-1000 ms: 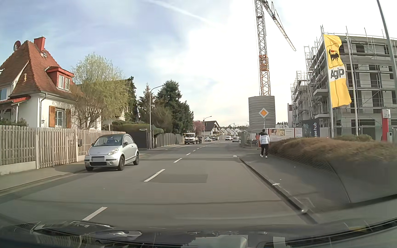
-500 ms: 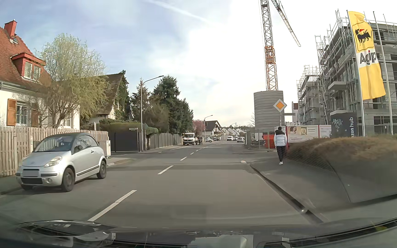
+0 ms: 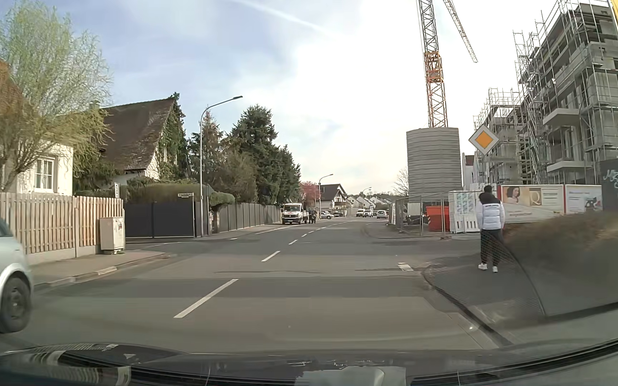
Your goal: Follow the waypoints while adhering to traffic rules and regulations
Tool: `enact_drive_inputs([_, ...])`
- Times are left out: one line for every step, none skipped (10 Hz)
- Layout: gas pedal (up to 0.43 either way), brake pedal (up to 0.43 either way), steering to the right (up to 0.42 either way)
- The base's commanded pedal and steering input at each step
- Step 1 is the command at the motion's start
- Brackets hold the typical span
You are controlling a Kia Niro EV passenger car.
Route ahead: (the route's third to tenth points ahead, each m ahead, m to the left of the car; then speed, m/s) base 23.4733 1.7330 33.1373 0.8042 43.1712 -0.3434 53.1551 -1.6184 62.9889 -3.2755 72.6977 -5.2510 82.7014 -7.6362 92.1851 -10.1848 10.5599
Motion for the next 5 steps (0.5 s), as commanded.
enact_drive_inputs([0.240, 0.000, -0.004])
enact_drive_inputs([0.240, 0.000, -0.002])
enact_drive_inputs([0.228, 0.000, 0.000])
enact_drive_inputs([0.228, 0.000, 0.002])
enact_drive_inputs([0.209, 0.000, 0.004])
